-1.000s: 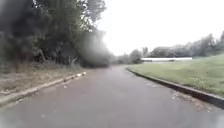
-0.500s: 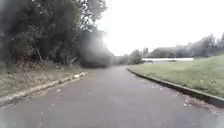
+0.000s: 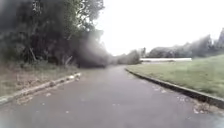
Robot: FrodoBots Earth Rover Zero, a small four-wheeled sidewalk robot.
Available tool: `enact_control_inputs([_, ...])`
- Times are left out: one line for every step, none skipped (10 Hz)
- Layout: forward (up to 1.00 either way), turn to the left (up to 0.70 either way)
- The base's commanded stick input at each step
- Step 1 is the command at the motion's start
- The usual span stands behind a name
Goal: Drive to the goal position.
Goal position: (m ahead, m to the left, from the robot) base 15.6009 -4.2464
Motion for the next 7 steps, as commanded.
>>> enact_control_inputs([0.70,0.00])
enact_control_inputs([0.70,0.00])
enact_control_inputs([0.70,0.00])
enact_control_inputs([0.70,0.00])
enact_control_inputs([0.70,0.00])
enact_control_inputs([0.70,0.00])
enact_control_inputs([0.70,0.00])
